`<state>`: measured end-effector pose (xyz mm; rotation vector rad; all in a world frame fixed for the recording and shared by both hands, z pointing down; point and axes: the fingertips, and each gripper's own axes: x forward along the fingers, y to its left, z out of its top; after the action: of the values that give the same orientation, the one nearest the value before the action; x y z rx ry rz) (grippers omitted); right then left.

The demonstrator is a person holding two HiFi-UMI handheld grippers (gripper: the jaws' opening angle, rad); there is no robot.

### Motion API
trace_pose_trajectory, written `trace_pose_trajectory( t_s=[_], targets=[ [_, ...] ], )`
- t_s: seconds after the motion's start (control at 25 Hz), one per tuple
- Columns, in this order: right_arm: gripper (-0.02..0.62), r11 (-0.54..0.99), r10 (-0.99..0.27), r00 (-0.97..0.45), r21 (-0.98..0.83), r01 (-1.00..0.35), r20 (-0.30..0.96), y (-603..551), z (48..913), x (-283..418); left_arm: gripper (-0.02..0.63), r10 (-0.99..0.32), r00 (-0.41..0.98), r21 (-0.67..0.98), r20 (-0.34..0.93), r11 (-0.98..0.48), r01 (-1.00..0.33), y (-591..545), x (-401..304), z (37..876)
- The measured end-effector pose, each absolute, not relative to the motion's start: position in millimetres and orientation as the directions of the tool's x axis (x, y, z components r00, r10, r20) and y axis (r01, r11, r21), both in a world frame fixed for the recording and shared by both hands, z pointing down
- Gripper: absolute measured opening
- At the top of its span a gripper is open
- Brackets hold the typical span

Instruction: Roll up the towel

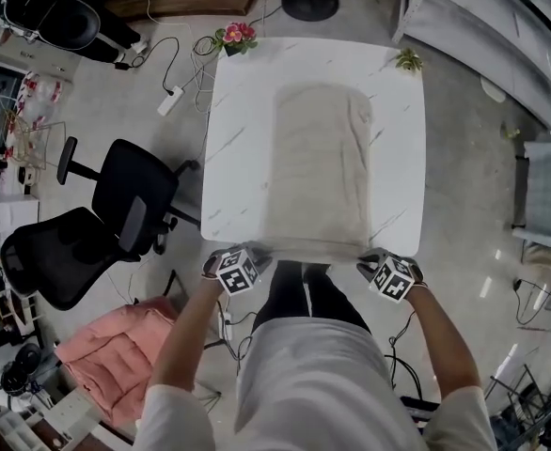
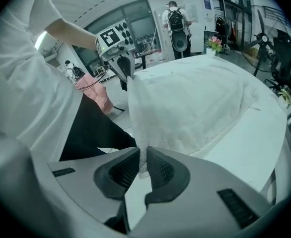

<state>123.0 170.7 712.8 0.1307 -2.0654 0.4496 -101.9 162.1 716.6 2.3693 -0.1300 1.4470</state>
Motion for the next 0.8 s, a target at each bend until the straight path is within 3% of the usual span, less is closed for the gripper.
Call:
trace_pose_trajectory(
  t_s=[0.36,0.8],
  targets=[
    [0.057,0.872,0.145,-0.489,-0.344,-0.348,0.86,134.5,723.7,129.2,0.051,0.282,0.457,0.431,0.844,-0.864,-0.262,137.3,-95.5,720.8],
    [0.067,0.863,0.073,-0.456,-0.286,-0.417,0.887,75.5,729.6,135.5,0.055,0.218,0.448,0.367,0.867,-0.888,-0.278,66.1,-90.5,725.0]
  ],
)
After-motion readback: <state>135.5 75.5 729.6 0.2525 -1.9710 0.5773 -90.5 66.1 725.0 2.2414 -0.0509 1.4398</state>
